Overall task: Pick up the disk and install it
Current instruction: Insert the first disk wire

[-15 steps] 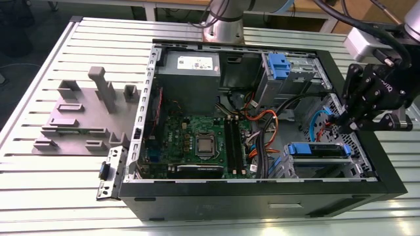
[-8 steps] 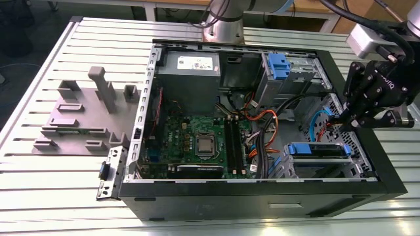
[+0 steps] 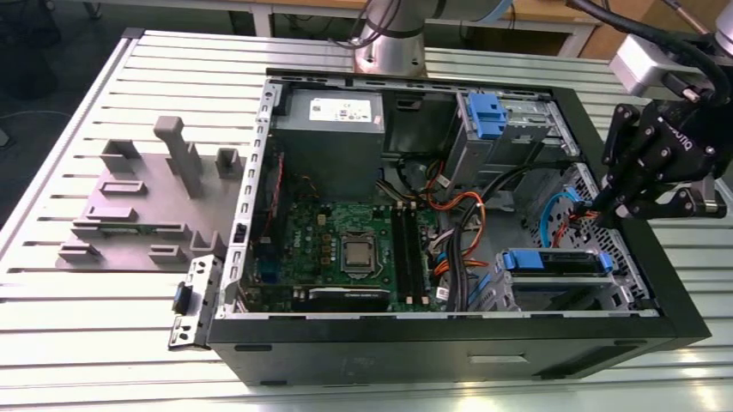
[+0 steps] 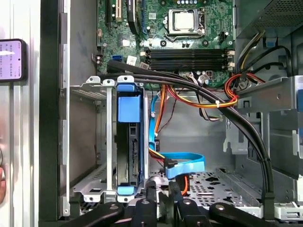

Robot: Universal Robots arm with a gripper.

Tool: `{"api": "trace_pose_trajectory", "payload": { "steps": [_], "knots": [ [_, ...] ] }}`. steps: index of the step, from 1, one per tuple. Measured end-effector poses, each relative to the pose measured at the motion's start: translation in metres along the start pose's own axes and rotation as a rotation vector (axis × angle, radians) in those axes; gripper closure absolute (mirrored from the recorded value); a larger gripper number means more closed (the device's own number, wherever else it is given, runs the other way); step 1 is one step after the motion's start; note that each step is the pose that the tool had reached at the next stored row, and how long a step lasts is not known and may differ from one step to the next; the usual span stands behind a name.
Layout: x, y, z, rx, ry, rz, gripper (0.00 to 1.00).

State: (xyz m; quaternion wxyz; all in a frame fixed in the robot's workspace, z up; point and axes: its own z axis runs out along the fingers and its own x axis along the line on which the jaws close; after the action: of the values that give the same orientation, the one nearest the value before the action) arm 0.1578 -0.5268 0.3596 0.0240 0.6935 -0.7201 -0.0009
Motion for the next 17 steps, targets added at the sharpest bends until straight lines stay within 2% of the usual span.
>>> {"api": "trace_pose_trajectory", "payload": {
  "steps": [2,4,11,13,15,17],
  "knots": [
    [-0.0006,-0.0031,-0.0001,-0.0065,0.0002,0.0,0.75],
    [-0.001,-0.0068,-0.0003,-0.0163,0.0007,-0.001,0.75],
    [-0.0019,-0.0229,-0.0004,-0.0732,0.0027,-0.002,0.75],
    [-0.0022,-0.0264,0.0,-0.0876,0.0035,-0.003,0.75],
    [-0.0024,-0.0285,0.0014,-0.0976,0.0035,-0.003,0.75],
    [-0.0025,-0.0297,0.0036,-0.1044,0.0041,-0.004,0.75]
  ]
}}
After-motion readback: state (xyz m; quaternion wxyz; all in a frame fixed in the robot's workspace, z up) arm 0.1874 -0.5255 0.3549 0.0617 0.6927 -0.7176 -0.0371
